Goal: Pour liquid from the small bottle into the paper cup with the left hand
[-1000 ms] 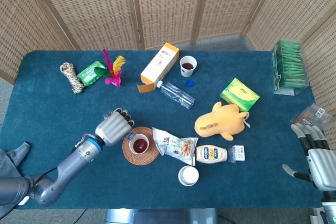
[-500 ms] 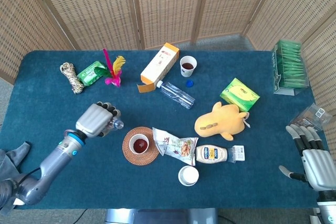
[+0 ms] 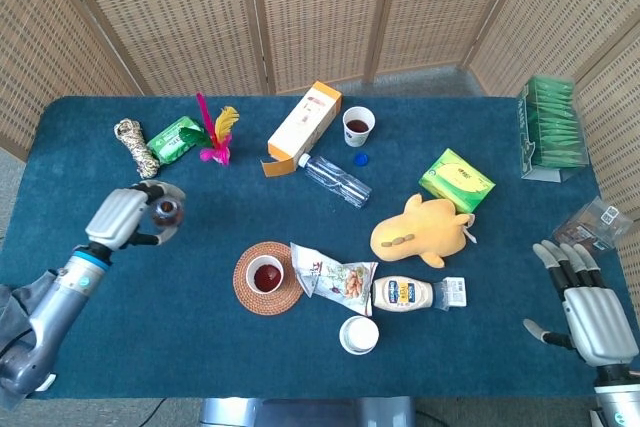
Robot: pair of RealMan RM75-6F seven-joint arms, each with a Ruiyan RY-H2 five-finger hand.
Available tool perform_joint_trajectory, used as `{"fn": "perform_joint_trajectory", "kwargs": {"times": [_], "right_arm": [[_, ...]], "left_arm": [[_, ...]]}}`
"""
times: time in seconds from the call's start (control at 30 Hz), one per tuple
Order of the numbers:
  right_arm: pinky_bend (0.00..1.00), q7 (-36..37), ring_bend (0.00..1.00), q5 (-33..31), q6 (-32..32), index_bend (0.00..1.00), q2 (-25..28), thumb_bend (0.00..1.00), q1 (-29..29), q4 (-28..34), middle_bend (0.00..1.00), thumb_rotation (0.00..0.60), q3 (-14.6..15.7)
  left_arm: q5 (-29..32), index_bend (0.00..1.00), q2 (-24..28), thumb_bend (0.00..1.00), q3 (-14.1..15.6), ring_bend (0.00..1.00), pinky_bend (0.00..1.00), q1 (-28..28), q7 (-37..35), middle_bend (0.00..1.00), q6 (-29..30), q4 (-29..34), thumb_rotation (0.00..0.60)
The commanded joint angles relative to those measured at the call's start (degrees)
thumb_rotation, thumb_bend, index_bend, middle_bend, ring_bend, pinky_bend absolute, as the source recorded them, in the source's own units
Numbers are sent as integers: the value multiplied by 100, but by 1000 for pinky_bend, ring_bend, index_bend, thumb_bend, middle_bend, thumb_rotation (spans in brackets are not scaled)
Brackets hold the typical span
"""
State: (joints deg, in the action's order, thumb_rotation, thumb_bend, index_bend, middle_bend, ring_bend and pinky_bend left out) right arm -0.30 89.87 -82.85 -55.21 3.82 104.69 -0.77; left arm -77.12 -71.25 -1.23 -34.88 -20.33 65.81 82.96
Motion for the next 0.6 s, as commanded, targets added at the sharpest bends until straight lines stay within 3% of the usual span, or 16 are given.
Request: {"fn": "perform_joint_trajectory", "kwargs": {"times": [0.03,0.33,0.6], "right_arm": [[0,-27,0,6,-2,0,-13,0,2,3,0,600,3],[0,-196,0,-28,83,0,-83,0,36,26,0,600,20],[0,-272,0,-53,123,0,-114,0,54,24,0,600,28]], "left_arm": [[-129,565,-189,472,-145,286,392,380,-756,442,300,-581,600],[65,560,-686,471,-478,284,392,575,-2314,436,129,-1356,600],[80,546,-1133,470,-665,257,386,563,-2792,418,-30,-1761,600]]}}
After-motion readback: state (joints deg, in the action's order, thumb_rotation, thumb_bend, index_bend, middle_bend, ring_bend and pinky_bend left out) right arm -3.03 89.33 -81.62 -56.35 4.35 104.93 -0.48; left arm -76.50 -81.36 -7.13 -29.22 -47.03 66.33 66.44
